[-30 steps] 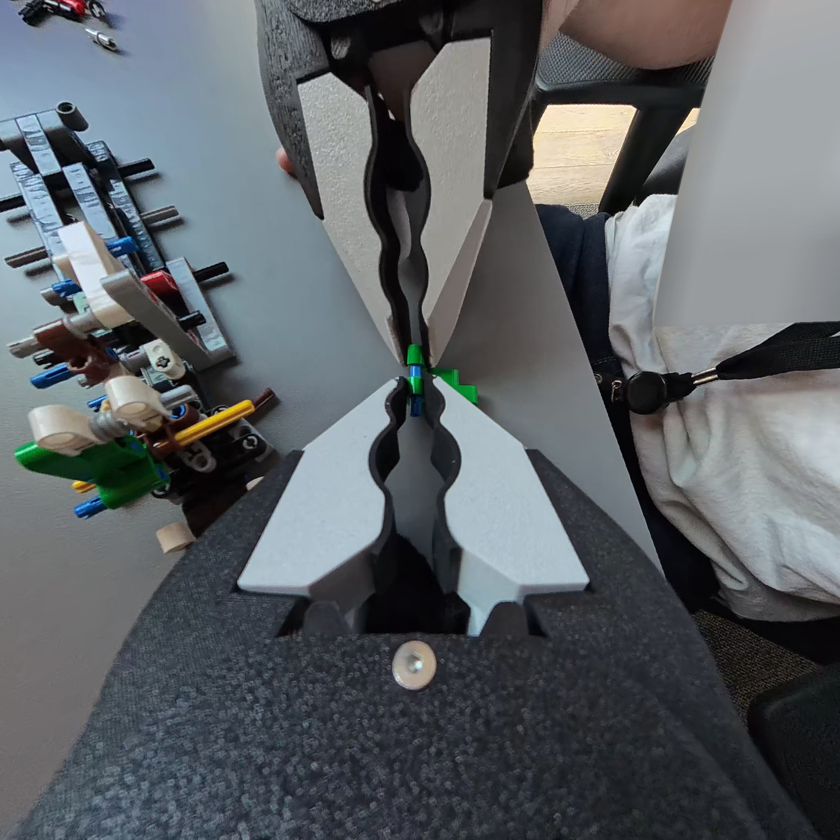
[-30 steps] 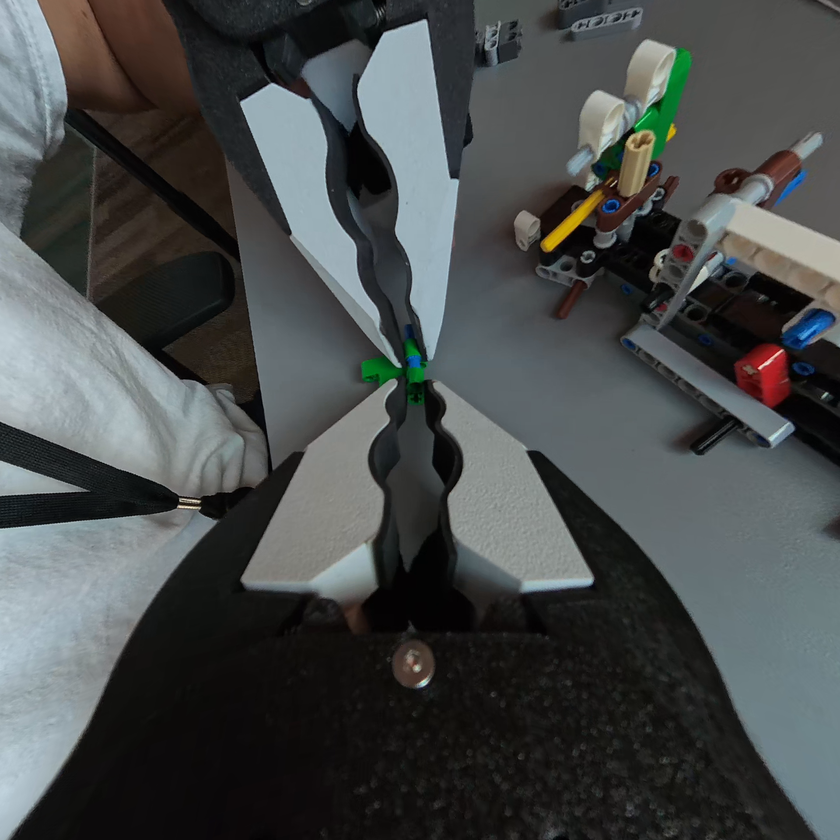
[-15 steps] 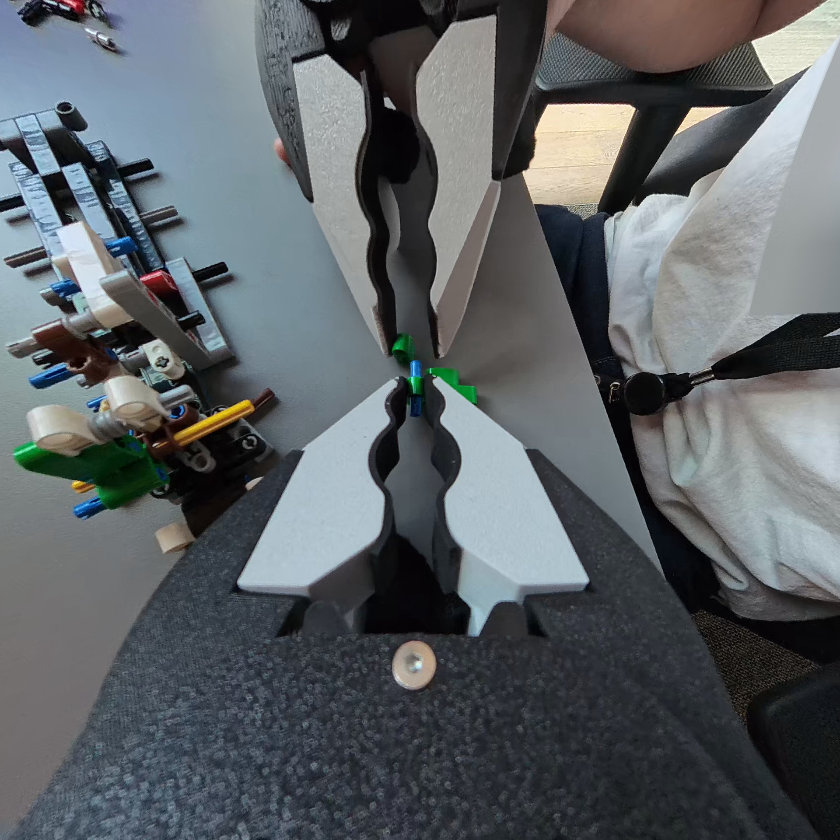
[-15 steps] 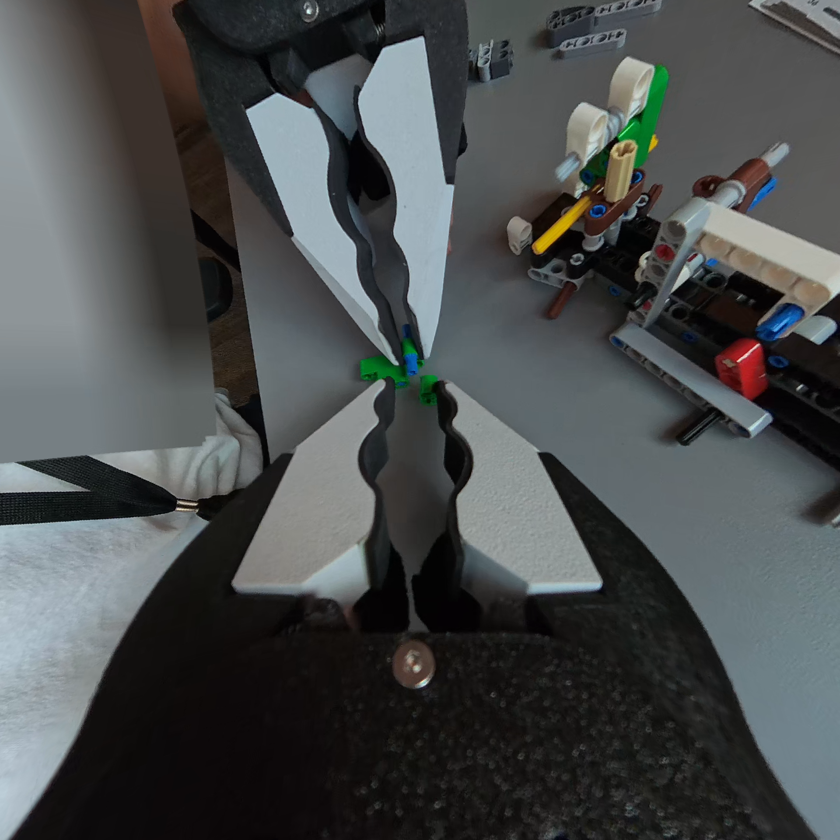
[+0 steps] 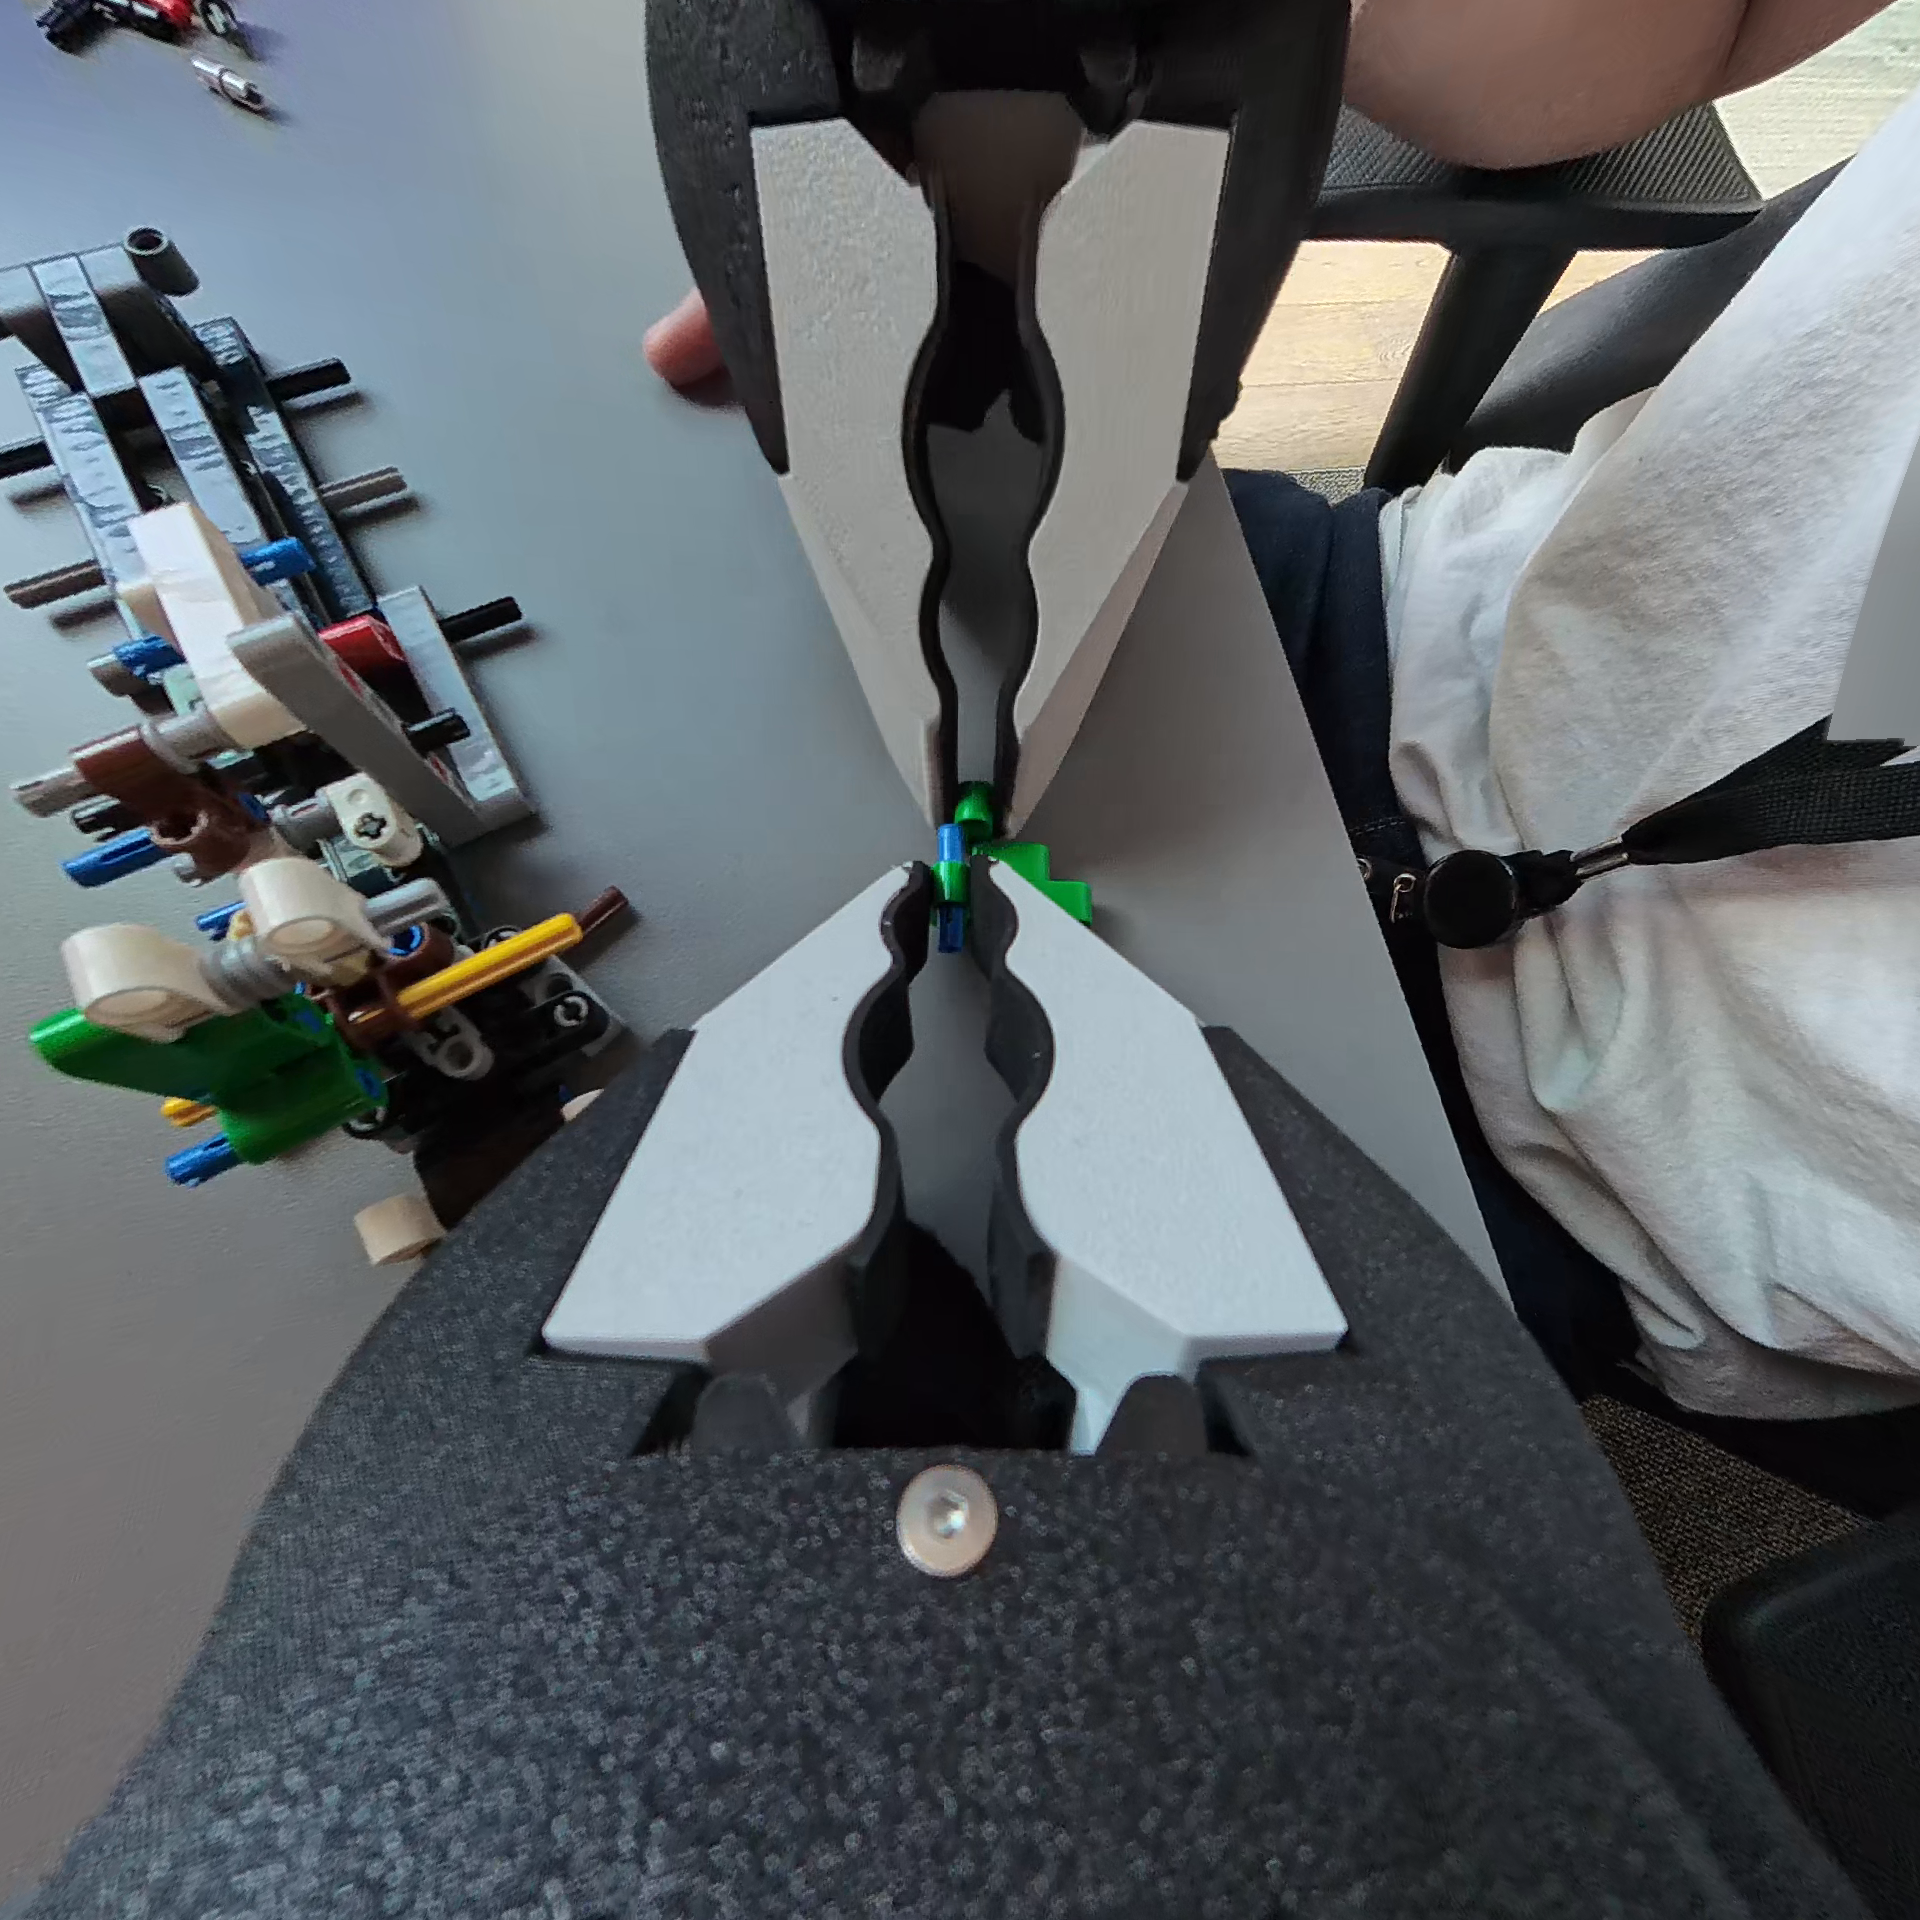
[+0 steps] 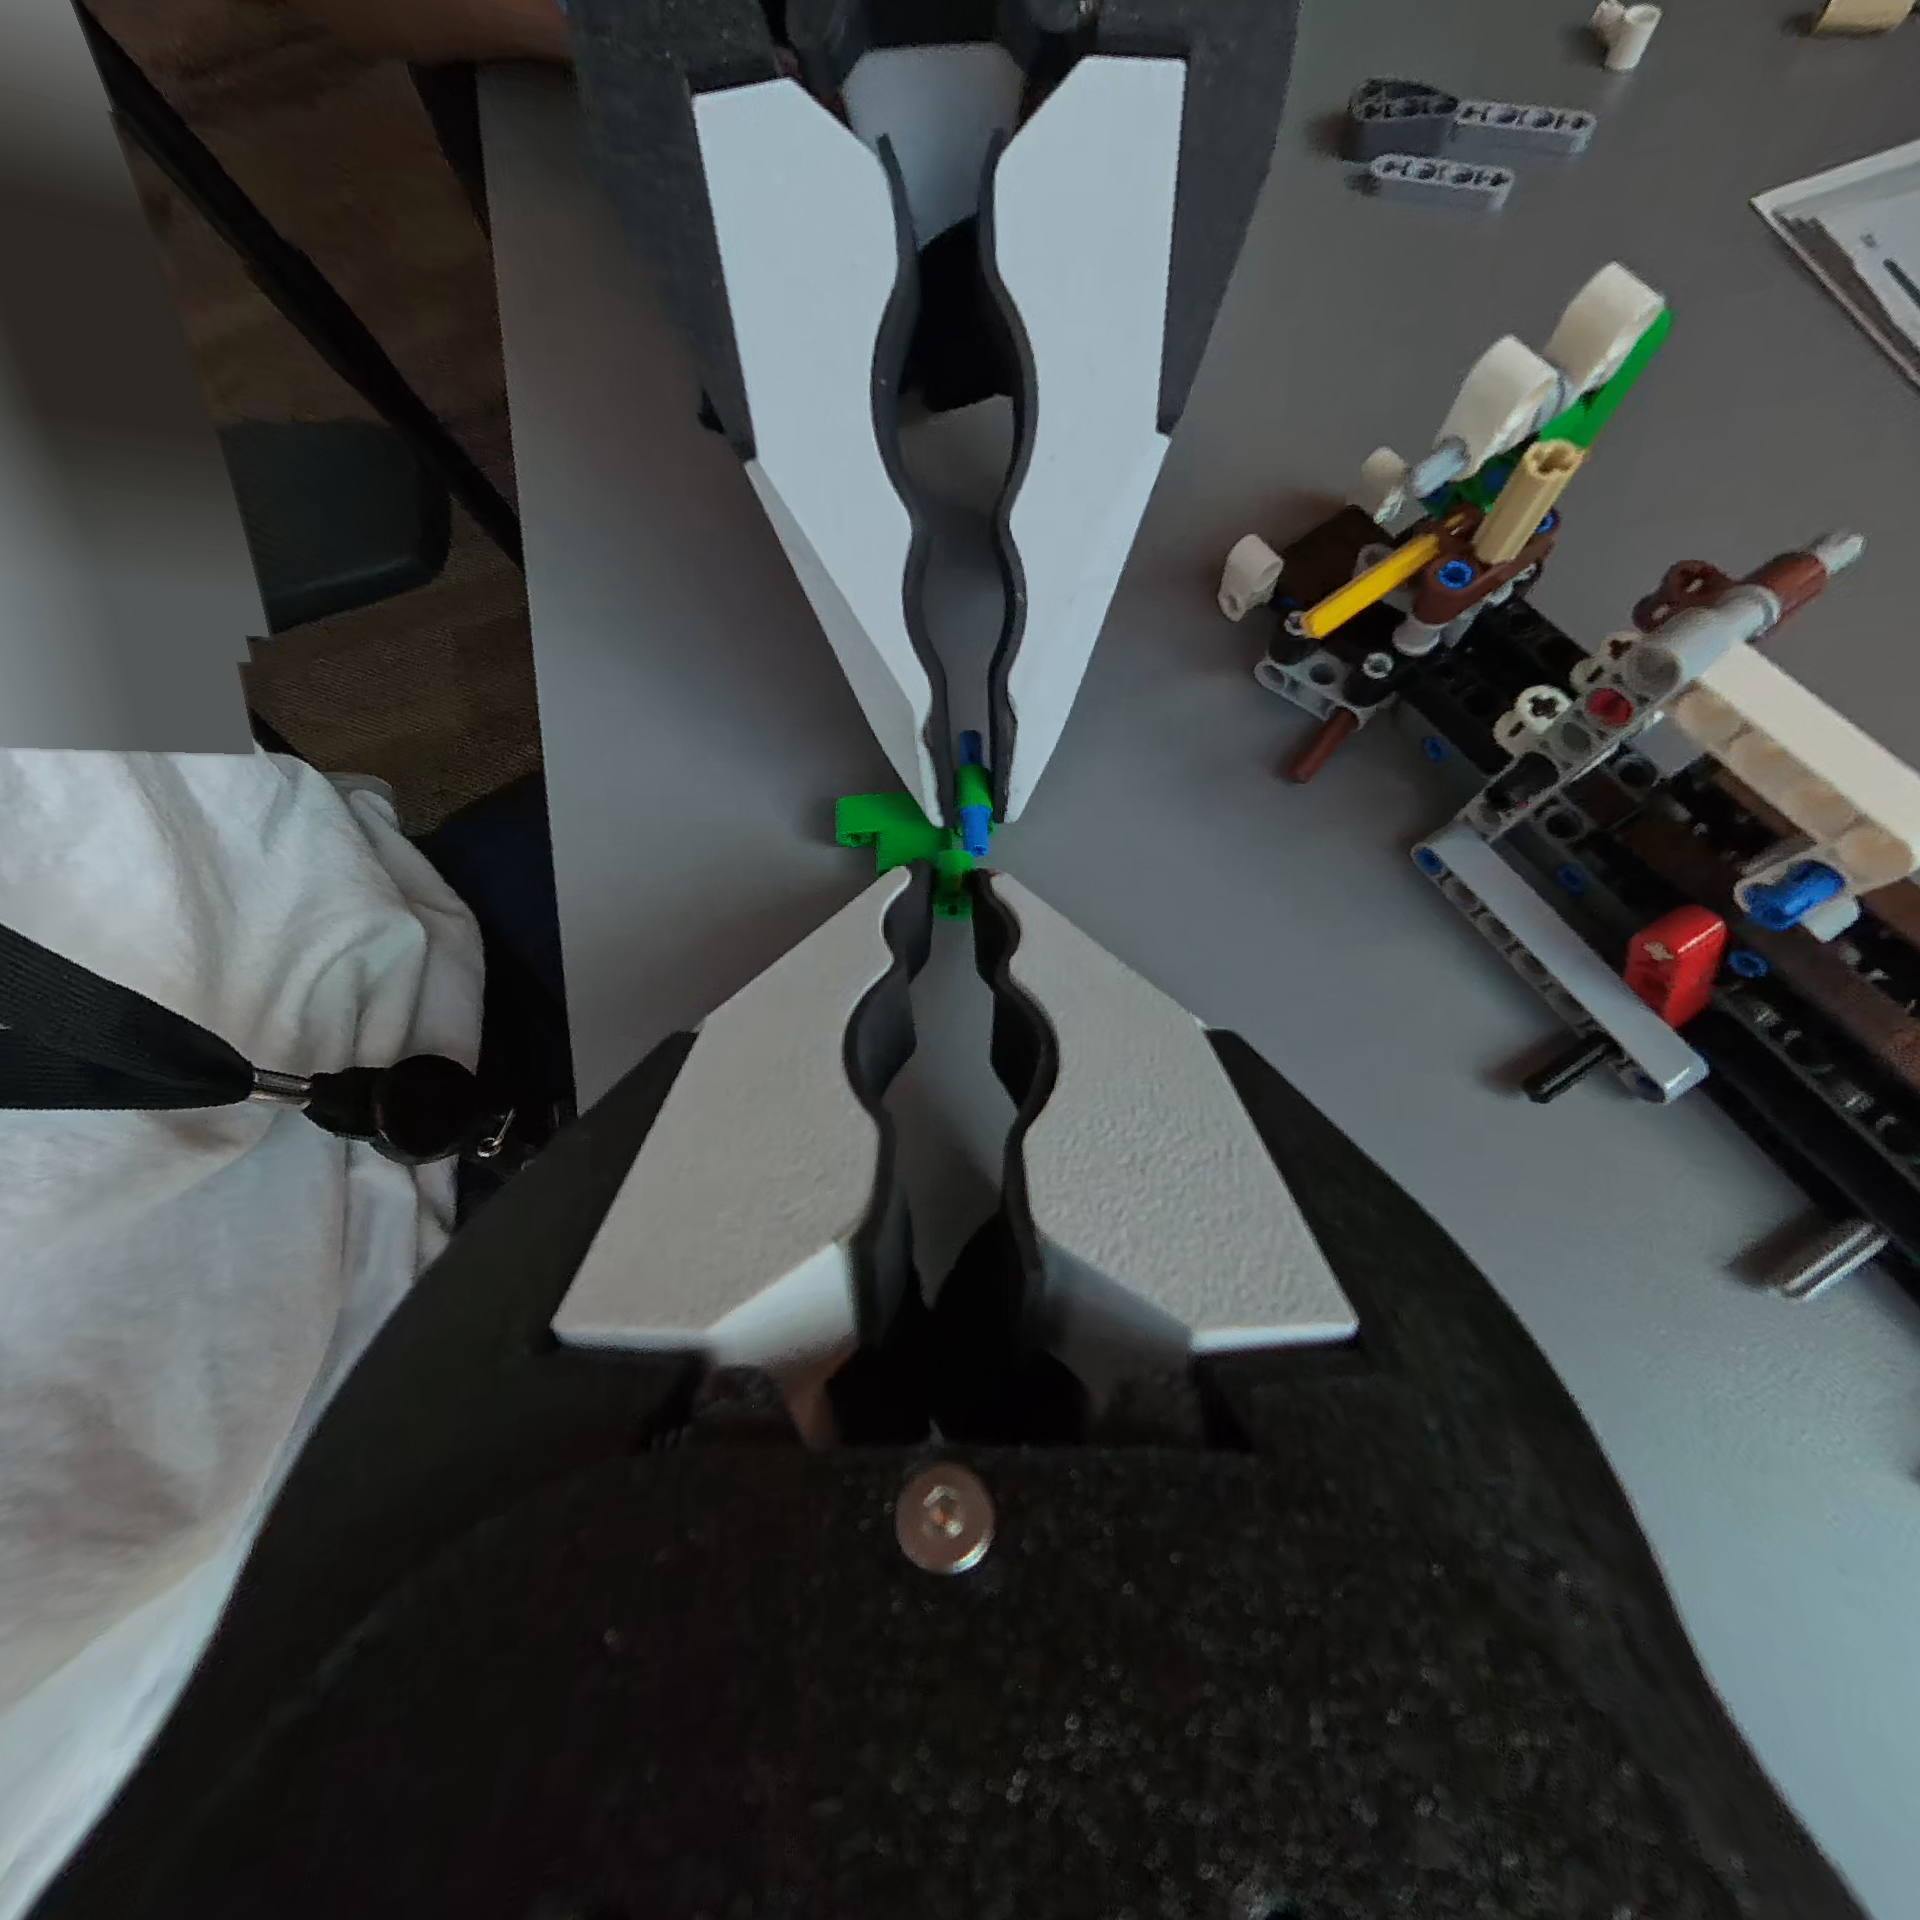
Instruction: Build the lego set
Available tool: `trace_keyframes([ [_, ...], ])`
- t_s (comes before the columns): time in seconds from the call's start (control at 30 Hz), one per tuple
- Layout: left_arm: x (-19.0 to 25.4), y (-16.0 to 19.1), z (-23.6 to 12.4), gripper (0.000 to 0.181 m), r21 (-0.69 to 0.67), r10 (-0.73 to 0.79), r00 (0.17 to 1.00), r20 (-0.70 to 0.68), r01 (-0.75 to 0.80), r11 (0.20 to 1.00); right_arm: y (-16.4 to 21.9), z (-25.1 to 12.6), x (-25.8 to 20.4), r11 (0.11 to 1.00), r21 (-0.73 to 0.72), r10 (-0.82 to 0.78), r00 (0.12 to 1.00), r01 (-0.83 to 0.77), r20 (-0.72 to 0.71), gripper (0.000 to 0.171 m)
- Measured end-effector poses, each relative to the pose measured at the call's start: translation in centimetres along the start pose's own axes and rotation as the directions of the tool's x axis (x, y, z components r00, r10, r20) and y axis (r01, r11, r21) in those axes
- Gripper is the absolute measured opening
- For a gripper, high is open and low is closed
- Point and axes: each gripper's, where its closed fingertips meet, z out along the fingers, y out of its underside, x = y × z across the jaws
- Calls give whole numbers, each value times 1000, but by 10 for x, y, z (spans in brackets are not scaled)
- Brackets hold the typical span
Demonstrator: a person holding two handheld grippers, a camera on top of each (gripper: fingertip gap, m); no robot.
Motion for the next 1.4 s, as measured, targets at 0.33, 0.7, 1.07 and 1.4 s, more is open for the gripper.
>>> trace_keyframes([
  [0.33, 0, 0, 0, 7, 0, 3, 1000, 1, -3, 1000, -1, 0, 2, 1000, -16, -9, 1000, 9, -4, 6],
  [0.7, 0, 0, 0, 7, -1, 8, 1000, 14, -8, 1000, 0, 1, 4, 996, -82, 25, 998, -21, 51, 6],
  [1.07, -2, -1, 2, 6, -7, 31, 998, 52, -30, 1000, -1, 2, 4, 992, -93, 96, 991, -87, 98, 6],
  [1.4, -1, 0, 1, 6, -3, 20, 999, 34, -20, 1000, -1, 1, 2, 998, -5, -60, 998, 60, 22, 6],
])
